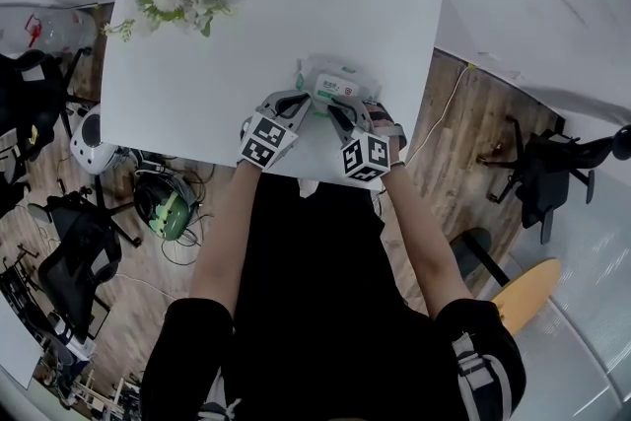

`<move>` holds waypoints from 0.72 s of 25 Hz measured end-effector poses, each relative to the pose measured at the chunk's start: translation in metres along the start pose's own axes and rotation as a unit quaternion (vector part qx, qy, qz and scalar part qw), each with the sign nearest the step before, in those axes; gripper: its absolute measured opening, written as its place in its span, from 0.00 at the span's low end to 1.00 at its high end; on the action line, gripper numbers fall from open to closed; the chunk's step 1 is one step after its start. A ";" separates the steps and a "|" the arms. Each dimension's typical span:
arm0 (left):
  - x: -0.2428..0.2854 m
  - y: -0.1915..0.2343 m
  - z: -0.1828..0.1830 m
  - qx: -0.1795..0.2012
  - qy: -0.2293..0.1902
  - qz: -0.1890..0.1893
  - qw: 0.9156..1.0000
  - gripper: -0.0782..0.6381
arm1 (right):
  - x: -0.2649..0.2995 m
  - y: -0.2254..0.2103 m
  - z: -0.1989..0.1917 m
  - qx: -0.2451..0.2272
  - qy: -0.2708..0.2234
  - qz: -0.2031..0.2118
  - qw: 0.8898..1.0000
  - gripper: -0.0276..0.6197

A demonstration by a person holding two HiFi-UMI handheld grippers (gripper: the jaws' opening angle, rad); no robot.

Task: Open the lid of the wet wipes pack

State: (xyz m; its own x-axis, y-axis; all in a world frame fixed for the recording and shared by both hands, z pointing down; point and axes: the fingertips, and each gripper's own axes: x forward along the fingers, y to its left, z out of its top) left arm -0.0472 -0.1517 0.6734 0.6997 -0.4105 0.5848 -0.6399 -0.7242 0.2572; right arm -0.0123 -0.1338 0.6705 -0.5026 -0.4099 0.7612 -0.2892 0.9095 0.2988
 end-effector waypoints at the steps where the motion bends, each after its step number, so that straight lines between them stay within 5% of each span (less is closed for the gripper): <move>1: 0.000 0.000 0.000 -0.001 0.000 -0.001 1.000 0.14 | 0.000 0.000 0.000 0.000 0.002 0.001 1.000 0.17; 18: 0.001 0.000 -0.002 -0.010 -0.001 -0.009 1.000 0.14 | -0.003 0.001 0.003 0.028 0.009 0.014 0.999 0.12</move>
State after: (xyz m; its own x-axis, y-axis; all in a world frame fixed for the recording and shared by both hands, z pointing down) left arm -0.0473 -0.1511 0.6754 0.7114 -0.3985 0.5789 -0.6334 -0.7204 0.2825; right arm -0.0136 -0.1317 0.6664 -0.4974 -0.3817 0.7790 -0.3200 0.9154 0.2442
